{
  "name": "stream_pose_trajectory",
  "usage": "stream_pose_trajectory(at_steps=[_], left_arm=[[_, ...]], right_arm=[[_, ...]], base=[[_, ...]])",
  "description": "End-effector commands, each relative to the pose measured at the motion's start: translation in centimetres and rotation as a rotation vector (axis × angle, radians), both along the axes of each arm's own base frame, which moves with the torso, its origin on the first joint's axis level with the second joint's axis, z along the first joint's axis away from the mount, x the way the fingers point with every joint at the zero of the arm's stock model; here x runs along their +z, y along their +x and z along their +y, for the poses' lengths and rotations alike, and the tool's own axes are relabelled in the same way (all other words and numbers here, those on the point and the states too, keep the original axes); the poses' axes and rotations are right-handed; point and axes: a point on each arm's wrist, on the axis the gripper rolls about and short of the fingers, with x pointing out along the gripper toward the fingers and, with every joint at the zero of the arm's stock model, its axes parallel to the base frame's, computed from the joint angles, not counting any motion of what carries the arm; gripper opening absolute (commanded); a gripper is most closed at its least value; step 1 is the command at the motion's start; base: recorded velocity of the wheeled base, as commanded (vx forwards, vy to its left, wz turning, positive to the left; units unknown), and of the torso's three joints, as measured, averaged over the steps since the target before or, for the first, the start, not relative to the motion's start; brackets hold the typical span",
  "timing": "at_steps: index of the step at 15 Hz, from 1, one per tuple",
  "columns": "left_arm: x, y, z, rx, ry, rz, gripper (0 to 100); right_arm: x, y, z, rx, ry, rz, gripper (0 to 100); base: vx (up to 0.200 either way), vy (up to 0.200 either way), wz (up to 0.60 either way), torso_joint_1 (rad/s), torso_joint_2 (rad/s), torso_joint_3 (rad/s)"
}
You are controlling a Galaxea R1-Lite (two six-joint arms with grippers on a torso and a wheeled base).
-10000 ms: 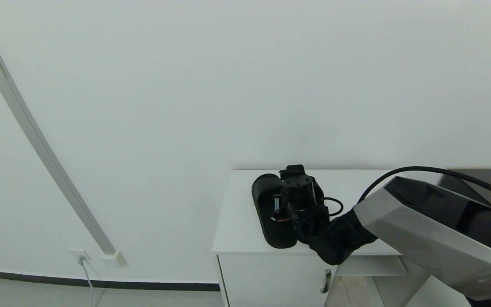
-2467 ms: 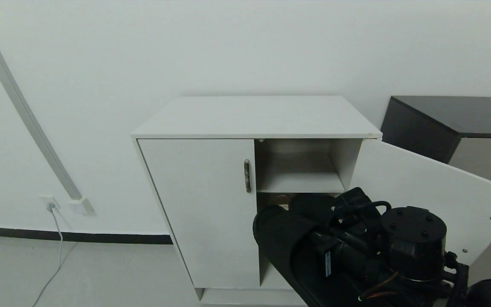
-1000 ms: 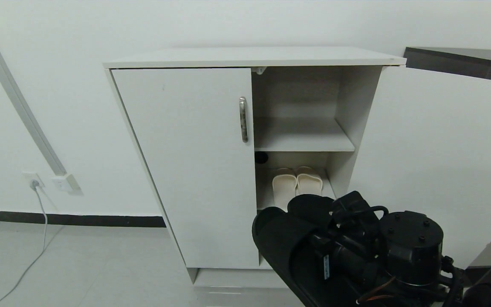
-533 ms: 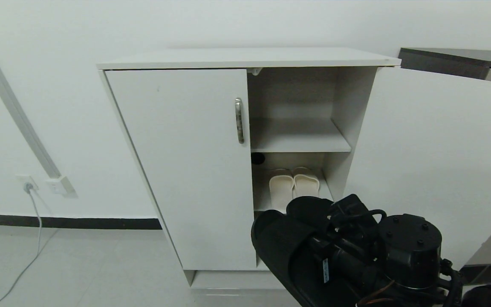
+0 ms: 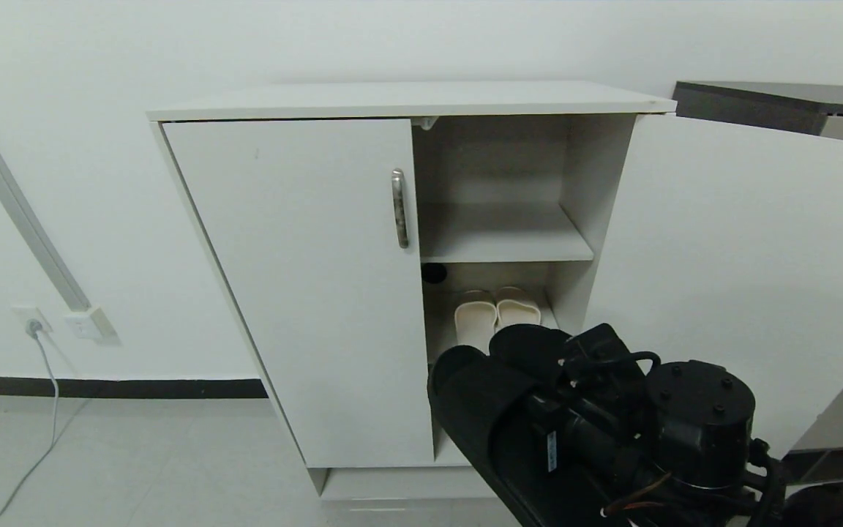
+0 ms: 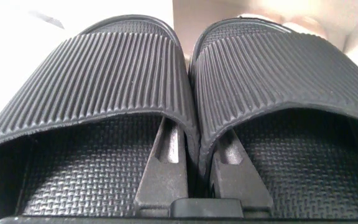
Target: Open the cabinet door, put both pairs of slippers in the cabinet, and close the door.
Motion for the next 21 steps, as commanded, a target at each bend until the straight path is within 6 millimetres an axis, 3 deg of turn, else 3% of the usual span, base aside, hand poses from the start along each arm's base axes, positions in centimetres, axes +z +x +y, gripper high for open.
stream_pose_trajectory(at_steps=[1,8,11,17,21], left_arm=[[0.0,0.0,0.0,0.002,-0.001,0.001,0],[0.0,0.0,0.0,0.002,-0.001,0.001,0],[0.0,0.0,0.0,0.002,-0.001,0.001,0],[0.0,0.0,0.0,0.002,-0.001,0.001,0],[0.0,0.0,0.0,0.002,-0.001,0.001,0]], right_arm=[[-0.1,1.2,1.2,-0.084,-0.031,0.003,0],[4.1,4.0,6.2,-0.384,-0.090,0.084,0],[6.1,4.5,7.3,-0.427,-0.060,0.053,0],[10.4,4.6,7.5,-0.488,-0.016,0.007,0],[10.6,5.4,6.8,-0.515,-0.036,0.017,0]], base=[[0.000,0.000,0.00,0.000,0.00,0.000],[0.000,0.000,0.00,0.000,0.00,0.000],[0.000,0.000,0.00,0.000,0.00,0.000],[0.000,0.000,0.00,0.000,0.00,0.000],[0.000,0.000,0.00,0.000,0.00,0.000]])
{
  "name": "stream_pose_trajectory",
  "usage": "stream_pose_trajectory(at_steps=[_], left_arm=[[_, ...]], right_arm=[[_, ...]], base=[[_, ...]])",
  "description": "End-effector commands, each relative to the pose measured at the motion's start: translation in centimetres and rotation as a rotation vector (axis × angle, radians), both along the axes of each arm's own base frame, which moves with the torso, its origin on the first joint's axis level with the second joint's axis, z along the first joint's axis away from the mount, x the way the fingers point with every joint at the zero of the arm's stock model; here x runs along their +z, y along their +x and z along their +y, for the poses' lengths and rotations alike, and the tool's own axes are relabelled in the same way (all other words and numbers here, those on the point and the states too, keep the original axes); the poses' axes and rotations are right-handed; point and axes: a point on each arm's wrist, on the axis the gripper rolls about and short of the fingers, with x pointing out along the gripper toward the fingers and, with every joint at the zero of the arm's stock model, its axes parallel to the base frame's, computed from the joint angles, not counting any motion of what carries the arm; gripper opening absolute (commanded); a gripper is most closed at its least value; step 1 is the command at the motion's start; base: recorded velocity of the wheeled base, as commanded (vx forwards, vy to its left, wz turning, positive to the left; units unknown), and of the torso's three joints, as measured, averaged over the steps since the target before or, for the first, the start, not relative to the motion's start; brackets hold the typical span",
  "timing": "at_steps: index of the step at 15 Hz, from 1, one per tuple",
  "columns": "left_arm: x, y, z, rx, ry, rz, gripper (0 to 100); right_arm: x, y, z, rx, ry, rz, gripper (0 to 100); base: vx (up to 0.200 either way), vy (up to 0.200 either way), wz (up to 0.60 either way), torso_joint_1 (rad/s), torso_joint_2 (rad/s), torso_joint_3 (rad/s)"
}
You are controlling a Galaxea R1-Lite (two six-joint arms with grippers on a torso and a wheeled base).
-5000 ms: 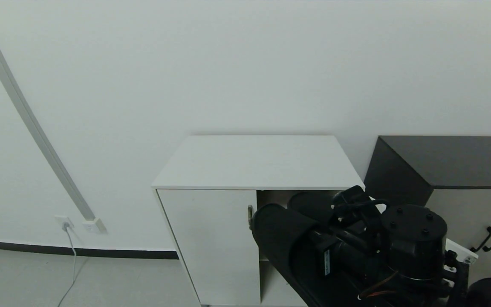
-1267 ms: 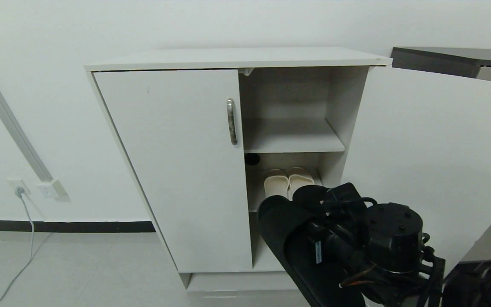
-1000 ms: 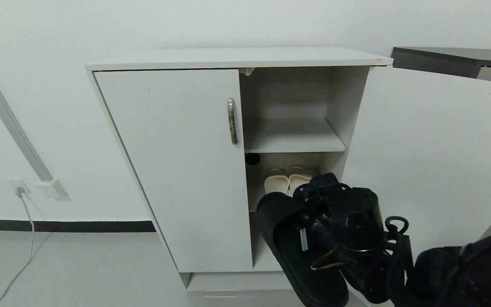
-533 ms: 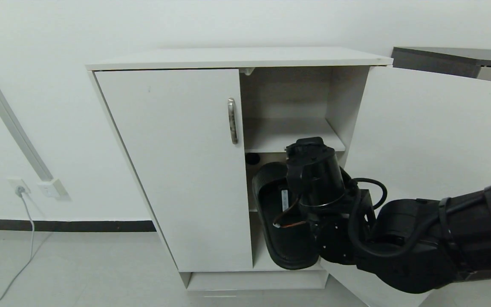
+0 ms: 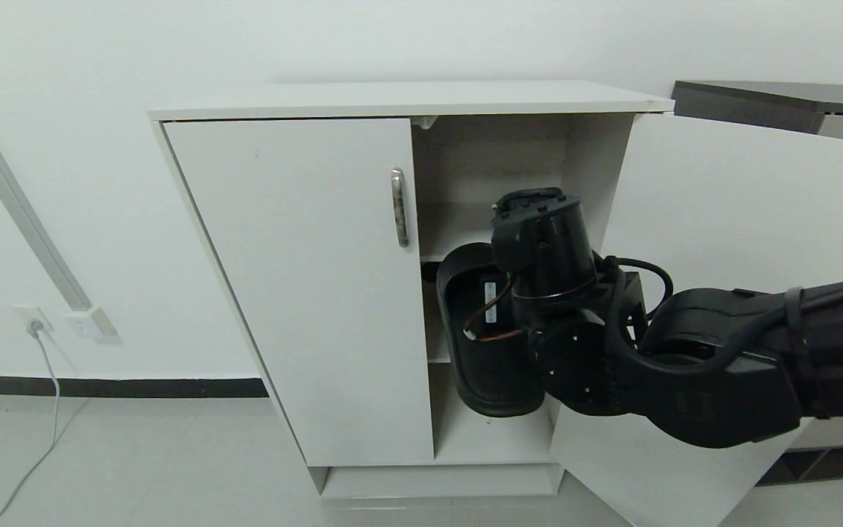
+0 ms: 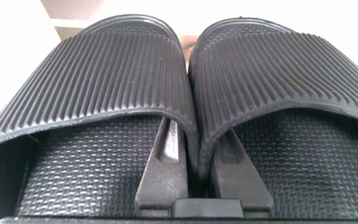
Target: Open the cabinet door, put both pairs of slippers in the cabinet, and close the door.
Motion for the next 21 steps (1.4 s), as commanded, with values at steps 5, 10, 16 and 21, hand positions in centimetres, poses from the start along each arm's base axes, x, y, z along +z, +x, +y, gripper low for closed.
stream_pose_trajectory(at_steps=[5,10,16,21], left_arm=[[0.00,0.01,0.00,0.000,-0.001,0.002,0],[0.00,0.01,0.00,0.001,0.001,0.002,0],[0.00,0.01,0.00,0.001,0.001,0.002,0],[0.00,0.01,0.00,0.000,0.001,0.002,0]], right_arm=[[0.57,0.34,-0.75,-0.003,0.014,-0.001,0],[0.00,0.29,-1.10,0.021,0.010,0.018,0],[0.03,0.34,-1.13,0.018,0.015,0.016,0],[-0.15,0.38,-1.16,0.017,0.012,0.019,0]], base=[[0.000,0.000,0.00,0.000,0.00,0.000],[0.040,0.000,0.00,0.001,0.00,0.000],[0.200,0.000,0.00,0.002,0.00,0.003],[0.200,0.000,0.00,0.005,0.00,0.002]])
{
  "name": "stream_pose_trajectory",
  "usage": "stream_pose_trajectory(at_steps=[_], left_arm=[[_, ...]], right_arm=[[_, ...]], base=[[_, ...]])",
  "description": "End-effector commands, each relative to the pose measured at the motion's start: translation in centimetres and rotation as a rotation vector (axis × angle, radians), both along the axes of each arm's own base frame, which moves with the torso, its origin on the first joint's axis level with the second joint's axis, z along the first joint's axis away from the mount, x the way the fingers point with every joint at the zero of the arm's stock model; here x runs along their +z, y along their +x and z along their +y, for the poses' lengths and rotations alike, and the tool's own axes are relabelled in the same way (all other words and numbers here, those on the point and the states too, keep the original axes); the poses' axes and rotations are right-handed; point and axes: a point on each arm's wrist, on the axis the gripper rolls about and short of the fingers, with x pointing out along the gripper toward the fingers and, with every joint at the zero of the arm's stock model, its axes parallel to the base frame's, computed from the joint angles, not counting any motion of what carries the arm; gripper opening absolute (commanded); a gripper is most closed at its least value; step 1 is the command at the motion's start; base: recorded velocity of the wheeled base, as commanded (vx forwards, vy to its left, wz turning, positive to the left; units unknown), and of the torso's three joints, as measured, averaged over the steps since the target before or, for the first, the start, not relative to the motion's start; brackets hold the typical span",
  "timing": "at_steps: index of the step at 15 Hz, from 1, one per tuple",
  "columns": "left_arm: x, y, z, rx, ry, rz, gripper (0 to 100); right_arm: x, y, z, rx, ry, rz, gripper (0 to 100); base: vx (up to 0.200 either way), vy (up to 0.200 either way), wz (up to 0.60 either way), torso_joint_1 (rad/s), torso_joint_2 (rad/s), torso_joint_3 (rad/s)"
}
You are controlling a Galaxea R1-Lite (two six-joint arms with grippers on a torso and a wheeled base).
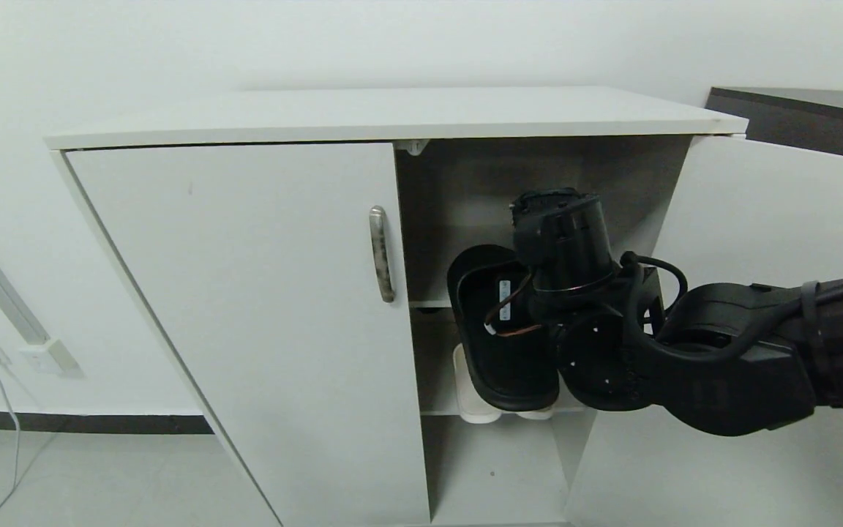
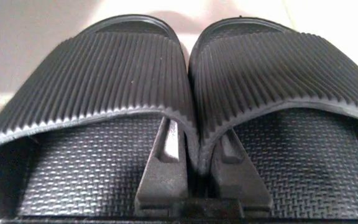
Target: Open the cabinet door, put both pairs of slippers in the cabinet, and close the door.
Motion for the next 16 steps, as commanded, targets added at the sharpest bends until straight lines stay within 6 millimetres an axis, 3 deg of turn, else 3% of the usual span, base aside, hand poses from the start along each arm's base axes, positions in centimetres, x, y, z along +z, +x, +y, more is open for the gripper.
stream_pose_trajectory(at_steps=[1,7,12,16], left_arm=[[0.0,0.0,0.0,0.000,-0.001,0.001,0],[0.0,0.0,0.0,0.000,-0.001,0.001,0],[0.0,0.0,0.0,0.000,-0.002,0.001,0],[0.0,0.0,0.0,0.002,-0.004,0.000,0]], right_arm=[[0.0,0.0,0.0,-0.001,-0.001,0.000,0],[-0.2,2.1,-0.5,-0.002,0.014,0.008,0],[-0.9,4.3,0.7,0.007,0.024,0.009,0],[-1.2,7.8,1.0,-0.031,0.025,-0.005,0]], base=[[0.200,0.000,0.00,0.002,0.00,0.002],[0.033,0.000,0.00,0.000,0.00,0.000],[0.000,0.000,0.00,0.000,0.00,0.000],[0.000,0.000,0.00,0.000,0.00,0.000]])
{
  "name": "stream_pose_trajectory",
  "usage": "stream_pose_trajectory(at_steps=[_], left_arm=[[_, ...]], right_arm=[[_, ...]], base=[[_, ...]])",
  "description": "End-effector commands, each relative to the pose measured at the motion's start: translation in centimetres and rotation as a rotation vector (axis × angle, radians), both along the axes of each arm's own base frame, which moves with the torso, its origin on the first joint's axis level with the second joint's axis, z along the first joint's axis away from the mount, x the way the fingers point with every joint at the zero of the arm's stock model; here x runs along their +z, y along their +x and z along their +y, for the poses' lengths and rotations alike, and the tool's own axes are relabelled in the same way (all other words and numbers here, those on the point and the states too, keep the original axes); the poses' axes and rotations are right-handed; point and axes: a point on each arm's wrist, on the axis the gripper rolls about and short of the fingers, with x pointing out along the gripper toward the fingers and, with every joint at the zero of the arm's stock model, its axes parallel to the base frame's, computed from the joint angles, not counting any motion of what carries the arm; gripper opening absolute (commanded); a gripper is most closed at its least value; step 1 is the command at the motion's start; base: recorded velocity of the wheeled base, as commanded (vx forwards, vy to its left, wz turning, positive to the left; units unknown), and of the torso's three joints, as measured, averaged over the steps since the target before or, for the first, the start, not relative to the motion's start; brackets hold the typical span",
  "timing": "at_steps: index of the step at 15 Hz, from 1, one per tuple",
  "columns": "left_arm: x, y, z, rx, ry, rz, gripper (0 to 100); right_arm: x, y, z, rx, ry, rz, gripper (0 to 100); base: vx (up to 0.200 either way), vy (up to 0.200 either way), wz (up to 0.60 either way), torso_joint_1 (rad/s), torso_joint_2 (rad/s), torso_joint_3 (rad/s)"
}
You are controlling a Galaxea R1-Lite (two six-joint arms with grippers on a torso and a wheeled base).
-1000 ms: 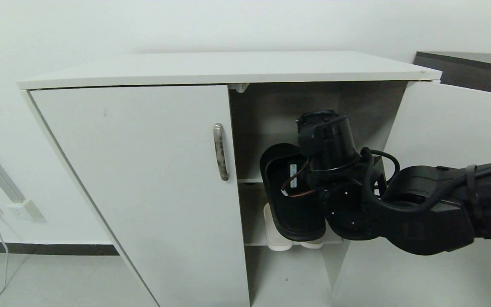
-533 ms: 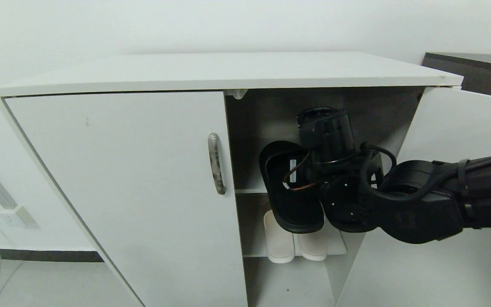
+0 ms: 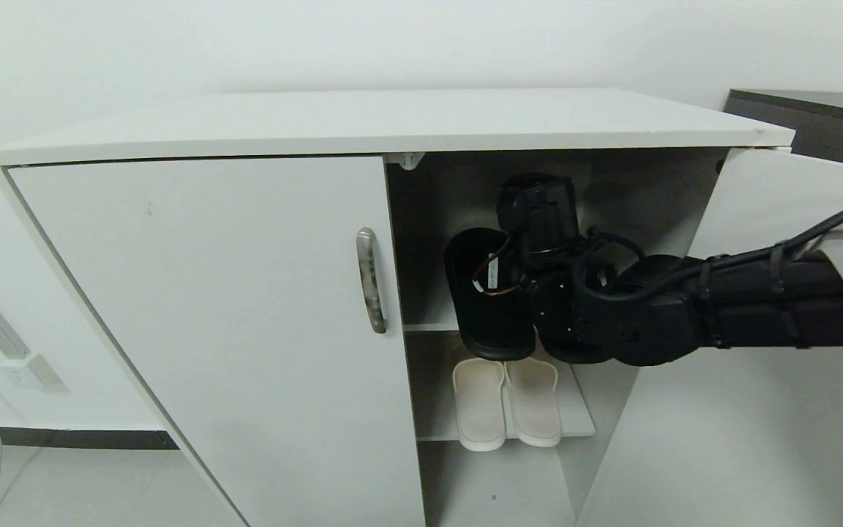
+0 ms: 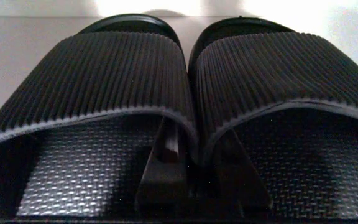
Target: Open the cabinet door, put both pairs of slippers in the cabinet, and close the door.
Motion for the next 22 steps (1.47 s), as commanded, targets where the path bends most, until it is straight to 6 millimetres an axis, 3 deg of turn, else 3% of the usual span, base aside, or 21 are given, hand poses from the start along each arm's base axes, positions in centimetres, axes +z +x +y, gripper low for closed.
stream_pose_trajectory(at_steps=[1,9,22], left_arm=[[0.0,0.0,0.0,0.001,-0.001,0.001,0],[0.0,0.0,0.0,0.001,-0.001,0.001,0],[0.0,0.0,0.0,0.000,-0.001,0.001,0]], right_arm=[[-0.9,1.7,0.4,-0.007,-0.008,0.010,0],[0.1,4.2,0.2,-0.037,0.014,-0.008,0],[-0.9,4.8,0.2,-0.045,-0.003,0.012,0]], base=[[0.000,0.000,0.00,0.000,0.00,0.000],[0.000,0.000,0.00,0.000,0.00,0.000],[0.000,0.000,0.00,0.000,0.00,0.000]])
